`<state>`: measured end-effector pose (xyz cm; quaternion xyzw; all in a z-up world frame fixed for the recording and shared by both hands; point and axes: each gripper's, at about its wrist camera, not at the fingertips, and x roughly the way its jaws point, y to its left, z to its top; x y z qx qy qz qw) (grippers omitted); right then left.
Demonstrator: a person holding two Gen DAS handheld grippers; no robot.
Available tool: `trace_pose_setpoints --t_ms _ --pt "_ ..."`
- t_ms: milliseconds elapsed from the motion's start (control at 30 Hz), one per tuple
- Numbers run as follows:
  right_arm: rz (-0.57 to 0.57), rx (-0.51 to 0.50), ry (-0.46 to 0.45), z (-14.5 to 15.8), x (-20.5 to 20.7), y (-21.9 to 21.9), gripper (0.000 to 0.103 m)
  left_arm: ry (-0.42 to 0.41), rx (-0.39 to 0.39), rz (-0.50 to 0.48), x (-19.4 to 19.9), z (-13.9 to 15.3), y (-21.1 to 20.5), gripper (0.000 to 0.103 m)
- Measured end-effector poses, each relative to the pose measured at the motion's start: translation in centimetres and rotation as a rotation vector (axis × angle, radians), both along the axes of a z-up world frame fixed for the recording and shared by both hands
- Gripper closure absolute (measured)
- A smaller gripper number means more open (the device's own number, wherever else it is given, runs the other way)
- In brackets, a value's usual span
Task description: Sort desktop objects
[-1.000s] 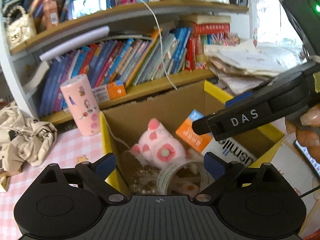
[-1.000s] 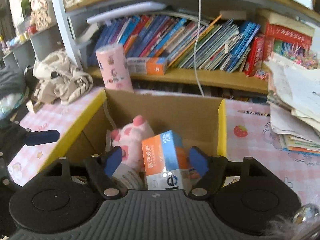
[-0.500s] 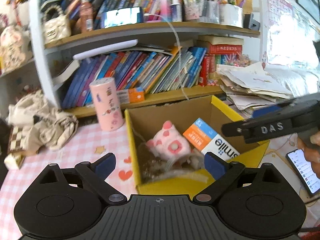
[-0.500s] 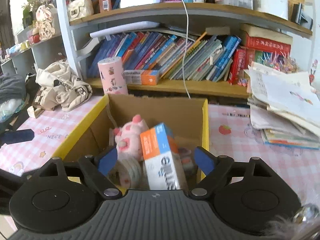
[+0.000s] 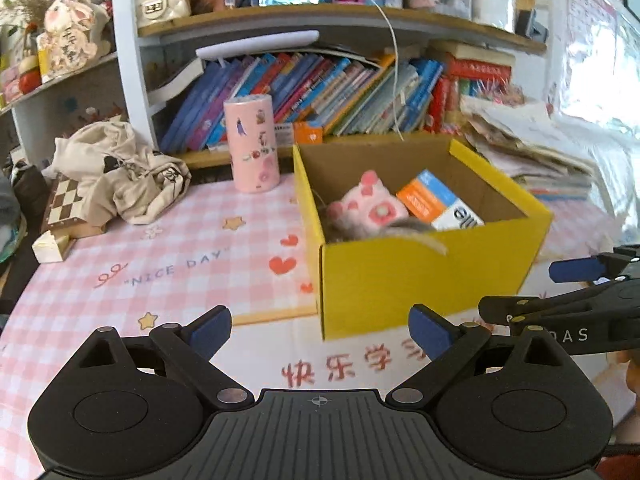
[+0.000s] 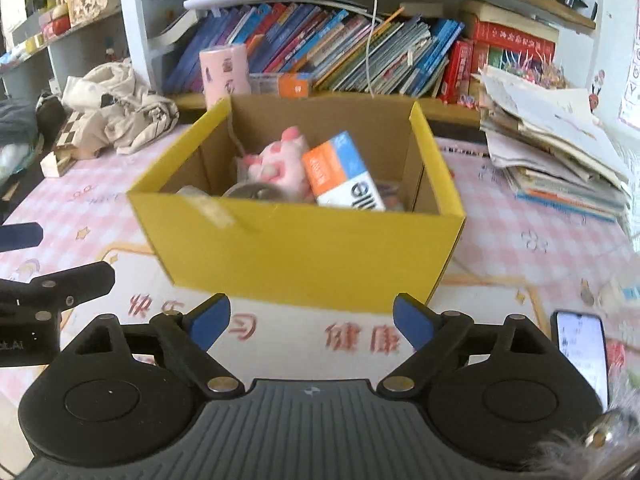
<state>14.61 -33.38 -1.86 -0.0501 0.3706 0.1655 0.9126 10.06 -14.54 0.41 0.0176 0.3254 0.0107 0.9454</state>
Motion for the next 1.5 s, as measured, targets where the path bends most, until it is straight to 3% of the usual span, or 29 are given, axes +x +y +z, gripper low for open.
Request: trace_pose_setpoints --t_ms 633,1500 --pt "-0.107 -0.03 0.022 -0.1 -5.9 2.6 0.0 0.017 0.012 -0.03 -4.6 0.2 2.8 0.0" --pt "-0.14 -0.043 0.01 0.2 -9.5 3.7 0.0 0.057 -0.027 -0.044 -7.0 -0.3 4.3 0.0"
